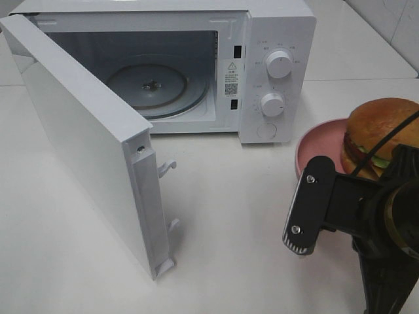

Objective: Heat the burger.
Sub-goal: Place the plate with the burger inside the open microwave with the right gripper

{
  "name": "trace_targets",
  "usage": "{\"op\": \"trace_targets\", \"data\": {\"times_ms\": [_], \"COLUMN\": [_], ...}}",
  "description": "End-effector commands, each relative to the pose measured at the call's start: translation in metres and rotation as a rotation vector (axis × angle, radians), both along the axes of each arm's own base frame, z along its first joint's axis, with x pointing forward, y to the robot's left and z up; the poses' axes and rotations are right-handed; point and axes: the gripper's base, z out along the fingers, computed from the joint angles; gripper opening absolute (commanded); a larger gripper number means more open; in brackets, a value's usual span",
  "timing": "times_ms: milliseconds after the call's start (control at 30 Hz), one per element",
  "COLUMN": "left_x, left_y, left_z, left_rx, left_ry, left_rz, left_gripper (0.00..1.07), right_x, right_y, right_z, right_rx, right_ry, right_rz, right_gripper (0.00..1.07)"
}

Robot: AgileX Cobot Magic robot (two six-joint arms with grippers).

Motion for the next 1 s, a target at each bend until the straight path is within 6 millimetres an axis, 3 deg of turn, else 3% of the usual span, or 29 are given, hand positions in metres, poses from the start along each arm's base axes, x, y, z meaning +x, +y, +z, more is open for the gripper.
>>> {"op": "trace_targets", "data": {"times_ms": [33, 267, 600, 1000], "left_x": [-0.003, -0.003, -0.003, -0.003], "left_y": [0.000, 0.000, 0.000, 0.000], "left_z": [0.000, 0.000, 0.000, 0.000], "left_rx": [-0.004, -0.004, -0.004, -0.004], "left_ry": [-0.023, -0.023, -0.023, -0.023], "left_rz": [-0.003, -0.003, -0.003, -0.003], "left_gripper": [1.00, 1.00, 1.00, 1.00], "right_x": [0.004, 0.006, 0.008, 0.005], "right_y": [0.000, 0.009, 0.016, 0.033], "right_z": [0.004, 0.005, 0.007, 0.009], "right_rx": [-0.054, -0.087, -0.093, -0.112], "right_ry": [-0.052, -0.078, -0.117, -0.173], "right_rz": [0.115, 0.332, 0.469, 0.815], "right_gripper": [0.01, 0.02, 0.04, 0.04]}}
